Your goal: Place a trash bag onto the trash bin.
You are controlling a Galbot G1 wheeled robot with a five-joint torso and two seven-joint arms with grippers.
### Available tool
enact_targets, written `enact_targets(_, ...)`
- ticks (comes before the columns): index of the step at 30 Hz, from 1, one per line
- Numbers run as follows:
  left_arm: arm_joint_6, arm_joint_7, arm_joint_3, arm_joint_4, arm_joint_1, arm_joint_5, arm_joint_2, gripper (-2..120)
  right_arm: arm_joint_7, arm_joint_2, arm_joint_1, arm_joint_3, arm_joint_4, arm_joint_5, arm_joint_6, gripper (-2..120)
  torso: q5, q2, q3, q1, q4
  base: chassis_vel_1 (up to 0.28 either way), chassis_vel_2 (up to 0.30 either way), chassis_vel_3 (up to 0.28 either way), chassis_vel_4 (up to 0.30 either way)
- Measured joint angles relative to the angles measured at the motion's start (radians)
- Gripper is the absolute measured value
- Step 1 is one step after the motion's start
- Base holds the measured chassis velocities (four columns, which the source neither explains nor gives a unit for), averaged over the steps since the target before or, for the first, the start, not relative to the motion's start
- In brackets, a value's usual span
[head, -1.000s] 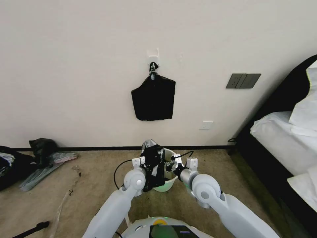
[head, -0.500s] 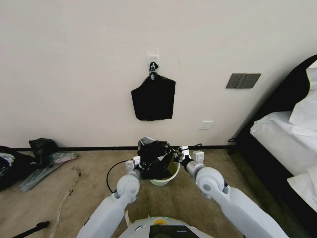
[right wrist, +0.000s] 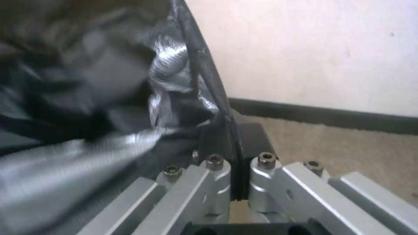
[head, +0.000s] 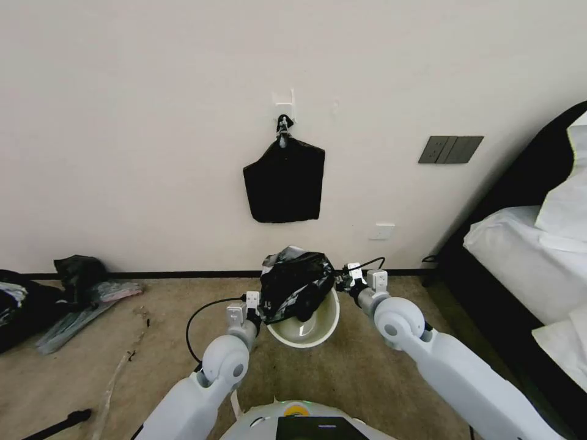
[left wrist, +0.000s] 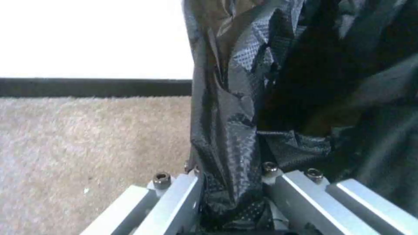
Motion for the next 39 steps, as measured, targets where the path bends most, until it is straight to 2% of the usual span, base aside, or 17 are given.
enact_targets(1, -0.006, 0.028, -0.008, -0.009, 0.014, 0.016, 0.006, 3, -0.006, -0.009, -0.010, 0.014, -0.007, 0.018, -0.017, 0, 0.0000, 0.000, 0.000, 0.000, 0.0000, 0.000, 0.000, 0.000, 0.000)
enact_targets(5, -0.023, 0.075, -0.027, -0.026, 0.046, 0.043, 0.016, 3, -0.024, -0.038, -0.033, 0.061, -0.029, 0.072, -0.062, 0, 0.0000, 0.000, 0.000, 0.000, 0.0001, 0.000, 0.000, 0.000, 0.000)
enact_targets(9, -0.053, 0.097, -0.046, -0.029, 0.063, 0.053, 0.015, 3, -0.057, -0.080, -0.070, 0.104, -0.025, 0.097, -0.093, 0, 0.0000, 0.000, 0.000, 0.000, 0.0000, 0.000, 0.000, 0.000, 0.000)
enact_targets(18, -0.098, 0.081, -0.096, -0.028, 0.056, -0.004, -0.011, 3, -0.138, -0.131, -0.177, 0.201, 0.028, 0.168, -0.139, 0, 0.0000, 0.000, 0.000, 0.000, 0.0000, 0.000, 0.000, 0.000, 0.000)
enact_targets(23, -0.113, 0.064, -0.115, -0.028, 0.045, -0.039, -0.017, 3, -0.163, -0.115, -0.224, 0.221, 0.037, 0.171, -0.139, 0, 0.0000, 0.000, 0.000, 0.000, 0.0001, 0.000, 0.000, 0.000, 0.000)
enact_targets(32, -0.115, 0.013, -0.112, -0.006, 0.009, -0.097, -0.039, 3, -0.170, -0.002, -0.321, 0.204, 0.137, 0.134, -0.138, 0, -0.0002, 0.000, 0.000, 0.000, -0.0001, 0.000, 0.000, 0.000, 0.000)
enact_targets(39, -0.110, 0.005, -0.112, 0.002, -0.001, -0.104, -0.033, 3, -0.181, 0.020, -0.342, 0.204, 0.136, 0.087, -0.134, 0, -0.0002, 0.000, 0.000, 0.000, 0.0000, 0.000, 0.000, 0.000, 0.000)
